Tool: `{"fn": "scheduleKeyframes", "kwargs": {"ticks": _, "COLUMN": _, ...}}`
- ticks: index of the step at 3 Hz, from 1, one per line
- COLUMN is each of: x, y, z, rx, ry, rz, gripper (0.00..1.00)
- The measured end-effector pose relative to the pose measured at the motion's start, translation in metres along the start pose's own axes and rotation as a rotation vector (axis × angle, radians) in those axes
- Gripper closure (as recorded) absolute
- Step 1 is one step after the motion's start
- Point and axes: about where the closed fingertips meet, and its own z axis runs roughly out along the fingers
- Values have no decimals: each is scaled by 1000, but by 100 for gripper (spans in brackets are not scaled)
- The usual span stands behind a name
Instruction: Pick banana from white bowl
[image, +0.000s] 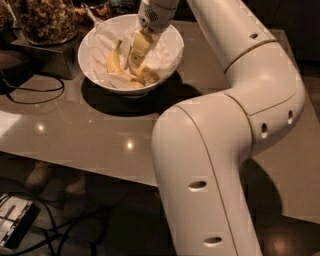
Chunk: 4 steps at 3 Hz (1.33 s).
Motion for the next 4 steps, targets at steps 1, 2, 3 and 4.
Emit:
{"fn": "scheduleKeyframes", "kwargs": {"ticks": 1, "x": 4, "y": -5, "z": 19, "rx": -20, "ry": 29, "rz": 51, "gripper": 32}}
{"fn": "scheduleKeyframes", "kwargs": {"ticks": 2, "x": 10, "y": -8, "z": 31, "rx": -40, "ry": 44, "rz": 99, "gripper": 35}}
{"fn": "scheduleKeyframes", "kwargs": {"ticks": 3, "x": 15, "y": -12, "z": 37, "rx": -49, "ry": 49, "rz": 137, "gripper": 39}}
{"fn": "scheduleKeyframes", "kwargs": {"ticks": 4, "x": 15, "y": -13, "z": 40, "rx": -51, "ry": 54, "rz": 155, "gripper": 43}}
